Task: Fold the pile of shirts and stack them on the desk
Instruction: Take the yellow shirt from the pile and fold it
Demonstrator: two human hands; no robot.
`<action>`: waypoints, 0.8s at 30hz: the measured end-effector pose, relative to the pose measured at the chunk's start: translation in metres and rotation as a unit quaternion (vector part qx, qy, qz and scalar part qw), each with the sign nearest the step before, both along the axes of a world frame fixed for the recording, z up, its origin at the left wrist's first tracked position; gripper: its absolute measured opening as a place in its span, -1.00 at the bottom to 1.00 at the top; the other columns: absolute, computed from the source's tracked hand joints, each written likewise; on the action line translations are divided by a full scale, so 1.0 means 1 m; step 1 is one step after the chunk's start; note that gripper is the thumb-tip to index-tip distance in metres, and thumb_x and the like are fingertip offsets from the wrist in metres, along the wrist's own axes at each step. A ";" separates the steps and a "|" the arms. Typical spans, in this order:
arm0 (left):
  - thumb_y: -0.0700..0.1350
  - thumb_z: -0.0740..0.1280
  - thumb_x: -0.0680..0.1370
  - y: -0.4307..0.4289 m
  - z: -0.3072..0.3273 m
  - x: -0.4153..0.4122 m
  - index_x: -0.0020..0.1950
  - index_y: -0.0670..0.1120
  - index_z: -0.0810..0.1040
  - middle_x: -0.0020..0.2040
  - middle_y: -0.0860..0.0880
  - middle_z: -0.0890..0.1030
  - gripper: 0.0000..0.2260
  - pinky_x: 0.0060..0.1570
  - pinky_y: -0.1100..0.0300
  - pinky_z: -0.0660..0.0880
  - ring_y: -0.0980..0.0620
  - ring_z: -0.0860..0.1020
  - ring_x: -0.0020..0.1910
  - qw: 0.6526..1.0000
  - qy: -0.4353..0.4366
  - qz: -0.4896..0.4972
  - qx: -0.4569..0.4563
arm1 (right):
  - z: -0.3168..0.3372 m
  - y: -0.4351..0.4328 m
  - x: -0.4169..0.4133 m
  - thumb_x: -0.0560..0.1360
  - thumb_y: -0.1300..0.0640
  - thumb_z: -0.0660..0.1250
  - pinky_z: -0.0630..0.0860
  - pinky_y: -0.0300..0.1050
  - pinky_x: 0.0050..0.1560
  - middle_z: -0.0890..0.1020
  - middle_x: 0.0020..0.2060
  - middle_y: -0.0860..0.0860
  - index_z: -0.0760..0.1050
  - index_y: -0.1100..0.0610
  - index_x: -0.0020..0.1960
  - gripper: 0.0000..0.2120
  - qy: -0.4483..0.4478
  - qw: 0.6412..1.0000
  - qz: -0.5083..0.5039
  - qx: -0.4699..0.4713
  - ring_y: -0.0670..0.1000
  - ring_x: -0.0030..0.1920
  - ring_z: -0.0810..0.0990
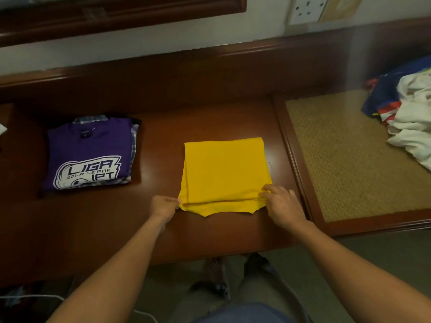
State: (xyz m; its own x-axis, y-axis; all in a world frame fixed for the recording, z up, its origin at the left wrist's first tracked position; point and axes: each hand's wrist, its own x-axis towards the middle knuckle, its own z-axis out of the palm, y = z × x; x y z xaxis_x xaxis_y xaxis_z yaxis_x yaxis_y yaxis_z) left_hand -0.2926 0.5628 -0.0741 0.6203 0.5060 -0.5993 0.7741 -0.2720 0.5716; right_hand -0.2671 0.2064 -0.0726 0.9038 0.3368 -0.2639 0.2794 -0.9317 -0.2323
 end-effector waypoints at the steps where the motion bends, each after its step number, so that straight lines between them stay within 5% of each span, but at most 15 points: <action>1: -0.16 0.51 0.52 0.000 0.000 -0.004 -0.22 -0.10 0.65 -0.24 -0.13 0.64 -0.87 -0.24 0.17 0.44 -0.07 0.57 -0.21 1.000 -0.002 0.003 -0.025 | 0.000 -0.001 -0.001 0.62 0.20 0.24 0.39 0.11 0.15 0.47 0.42 0.02 0.56 0.03 0.36 -0.66 0.003 1.000 -0.001 0.007 0.13 0.37 0.44; 8: -0.26 0.43 0.54 0.007 -0.007 -0.008 -0.19 -0.08 0.68 -0.18 -0.14 0.68 -0.85 -0.21 0.12 0.47 -0.08 0.56 -0.21 0.998 -0.048 0.033 -0.008 | -0.009 -0.010 -0.007 0.58 0.25 0.32 0.45 0.14 0.15 0.49 0.40 0.06 0.56 0.10 0.36 -0.64 0.002 0.999 -0.011 0.051 0.16 0.36 0.46; 11: -0.24 0.46 0.54 0.008 -0.001 -0.014 0.07 -0.11 0.66 0.00 -0.08 0.65 -0.87 -0.10 0.24 0.47 0.01 0.57 -0.06 0.984 -0.092 -0.115 0.097 | -0.010 -0.017 -0.003 0.50 0.33 0.40 0.49 0.12 0.05 0.58 0.24 0.09 0.60 0.15 0.29 -0.63 -0.042 0.993 -0.050 0.099 0.18 0.21 0.55; 16: -0.13 0.56 0.45 0.016 -0.001 -0.027 0.25 -0.05 0.61 0.28 -0.08 0.52 -0.61 0.16 -0.05 0.48 -0.09 0.48 0.28 0.790 -0.206 -0.487 0.309 | -0.013 -0.027 0.003 0.40 0.30 0.52 0.53 0.10 -0.04 0.60 0.15 0.09 0.60 0.15 0.27 -0.56 -0.068 0.993 -0.024 0.092 0.17 0.09 0.58; 20: 0.01 0.54 0.46 0.022 0.000 -0.018 0.40 -0.08 0.53 0.44 -0.10 0.46 -0.46 0.28 -0.15 0.41 -0.13 0.44 0.40 0.700 -0.237 -0.579 0.343 | -0.016 -0.030 0.006 0.34 0.14 0.62 0.51 0.07 -0.08 0.59 0.20 0.07 0.60 0.07 0.29 -0.46 -0.068 0.995 0.046 0.053 0.16 0.12 0.58; 24: -0.02 0.53 0.49 0.026 -0.006 -0.005 0.34 -0.04 0.58 0.33 -0.05 0.57 -0.56 0.20 -0.18 0.44 -0.08 0.51 0.32 0.645 -0.238 -0.628 0.364 | -0.022 -0.026 0.010 0.31 0.11 0.64 0.48 0.05 -0.13 0.61 0.17 0.08 0.63 0.06 0.24 -0.48 -0.106 0.991 0.082 0.027 0.15 0.08 0.58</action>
